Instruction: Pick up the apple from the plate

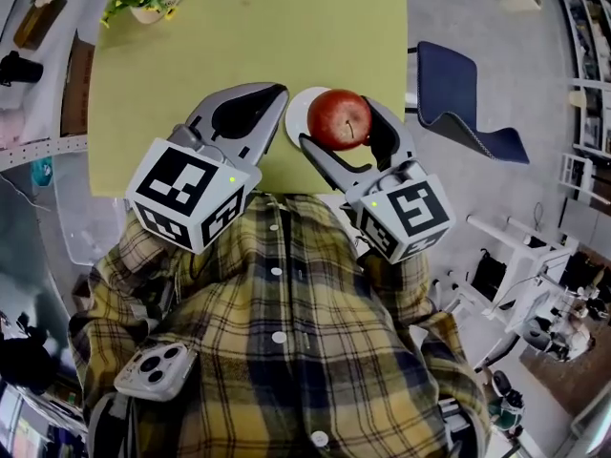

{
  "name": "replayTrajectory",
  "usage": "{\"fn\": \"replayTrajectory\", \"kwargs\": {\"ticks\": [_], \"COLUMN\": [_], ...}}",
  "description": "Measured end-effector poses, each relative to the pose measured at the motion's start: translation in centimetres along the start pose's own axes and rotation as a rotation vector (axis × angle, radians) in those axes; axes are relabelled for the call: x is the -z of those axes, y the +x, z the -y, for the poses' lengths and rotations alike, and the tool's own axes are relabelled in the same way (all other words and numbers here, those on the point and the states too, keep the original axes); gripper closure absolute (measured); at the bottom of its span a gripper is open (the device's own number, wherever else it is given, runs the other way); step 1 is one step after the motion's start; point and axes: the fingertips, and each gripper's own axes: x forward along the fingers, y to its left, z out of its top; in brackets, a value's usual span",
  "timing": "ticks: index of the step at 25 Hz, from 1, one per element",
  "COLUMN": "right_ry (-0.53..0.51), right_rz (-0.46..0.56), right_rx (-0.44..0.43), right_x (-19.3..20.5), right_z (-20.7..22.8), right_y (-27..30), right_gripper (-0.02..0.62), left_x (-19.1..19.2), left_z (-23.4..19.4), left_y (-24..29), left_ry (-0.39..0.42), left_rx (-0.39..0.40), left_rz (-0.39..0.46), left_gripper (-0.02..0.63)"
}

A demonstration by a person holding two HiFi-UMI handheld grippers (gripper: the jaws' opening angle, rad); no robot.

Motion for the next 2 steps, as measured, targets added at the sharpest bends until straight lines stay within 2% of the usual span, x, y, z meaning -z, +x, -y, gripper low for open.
{"fn": "replayTrajectory", "kwargs": {"ticks": [2], "right_ry": [-0.008], "right_rz": [-0.002], "right_rx": [0.005], "right_x": [-0.08], "right_z": [0.26], "right_y": [-0.12], "right_gripper": [0.204], "left_x": [0.29], "left_z": [-0.15], "left_y": [0.42], "left_ry": [0.009], "left_rx": [0.0], "left_rz": [-0.02], "left_gripper": [0.6]}}
